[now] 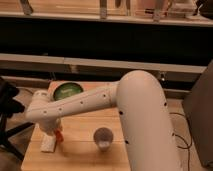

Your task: Place the pepper on the white sponge

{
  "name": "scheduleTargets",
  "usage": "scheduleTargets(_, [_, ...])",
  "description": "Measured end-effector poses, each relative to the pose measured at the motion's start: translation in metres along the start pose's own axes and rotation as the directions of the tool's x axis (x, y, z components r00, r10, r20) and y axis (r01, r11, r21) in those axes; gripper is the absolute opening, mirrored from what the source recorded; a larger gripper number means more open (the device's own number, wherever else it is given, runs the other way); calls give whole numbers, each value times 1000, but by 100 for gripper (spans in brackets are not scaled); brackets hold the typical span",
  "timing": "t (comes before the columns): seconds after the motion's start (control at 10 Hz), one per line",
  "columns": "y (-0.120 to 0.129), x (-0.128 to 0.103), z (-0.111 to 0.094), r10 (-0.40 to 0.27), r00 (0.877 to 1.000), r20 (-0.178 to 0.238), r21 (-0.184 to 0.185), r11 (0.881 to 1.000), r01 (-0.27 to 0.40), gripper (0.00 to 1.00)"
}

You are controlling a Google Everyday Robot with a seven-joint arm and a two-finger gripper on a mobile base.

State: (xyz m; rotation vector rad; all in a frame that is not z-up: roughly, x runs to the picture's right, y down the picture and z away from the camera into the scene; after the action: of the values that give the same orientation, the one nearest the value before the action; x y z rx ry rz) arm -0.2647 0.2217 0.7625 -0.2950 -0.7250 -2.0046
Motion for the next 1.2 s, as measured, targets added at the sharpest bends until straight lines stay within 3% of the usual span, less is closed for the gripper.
scheduleTargets(1.2, [-11,-2,6,-42,999,14,19,999,42,0])
